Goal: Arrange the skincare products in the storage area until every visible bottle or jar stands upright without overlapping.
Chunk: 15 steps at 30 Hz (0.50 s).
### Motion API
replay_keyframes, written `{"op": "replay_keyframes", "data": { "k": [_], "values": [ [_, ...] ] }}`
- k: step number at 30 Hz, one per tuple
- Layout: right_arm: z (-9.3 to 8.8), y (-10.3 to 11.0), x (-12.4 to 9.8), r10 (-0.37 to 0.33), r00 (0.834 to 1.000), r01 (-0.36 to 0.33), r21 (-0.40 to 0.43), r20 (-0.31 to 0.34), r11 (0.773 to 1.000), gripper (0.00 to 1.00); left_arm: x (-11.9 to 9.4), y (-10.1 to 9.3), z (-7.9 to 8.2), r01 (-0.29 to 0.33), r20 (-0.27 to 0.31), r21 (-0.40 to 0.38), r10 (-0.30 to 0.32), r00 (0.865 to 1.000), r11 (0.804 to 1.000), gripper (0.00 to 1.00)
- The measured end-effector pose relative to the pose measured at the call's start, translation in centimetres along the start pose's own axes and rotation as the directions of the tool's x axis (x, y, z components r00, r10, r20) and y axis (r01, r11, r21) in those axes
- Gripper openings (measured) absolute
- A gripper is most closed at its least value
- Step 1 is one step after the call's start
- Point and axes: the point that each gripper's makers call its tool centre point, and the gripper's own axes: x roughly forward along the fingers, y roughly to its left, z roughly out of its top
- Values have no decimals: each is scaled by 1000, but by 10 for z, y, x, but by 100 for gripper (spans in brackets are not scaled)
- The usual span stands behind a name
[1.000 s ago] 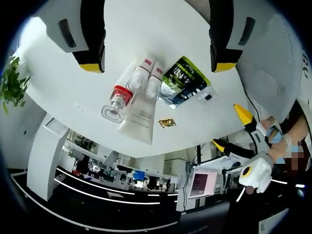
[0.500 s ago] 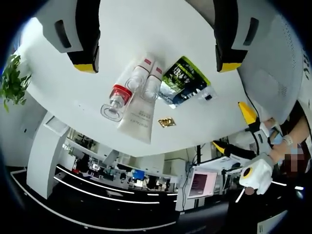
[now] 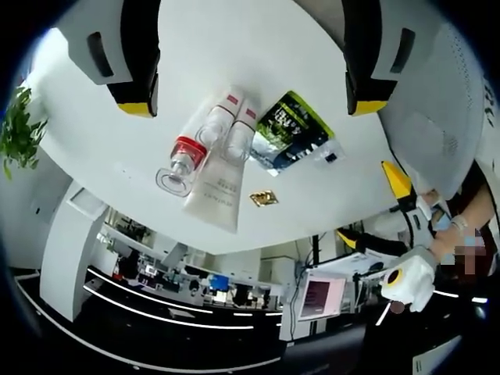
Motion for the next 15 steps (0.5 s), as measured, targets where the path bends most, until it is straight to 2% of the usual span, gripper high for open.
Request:
{"op": "replay_keyframes", "data": {
  "k": [9,15],
  "values": [
    [7,1,3,1,1000,-1,-1,18,1000,100,5,2,2,11,-11,4,-11,1000,1000,99],
    [12,7,3,24,999,-24,6,27,1000,91,10,9,2,15,-14,-1,-15,1000,1000,99]
  ]
}}
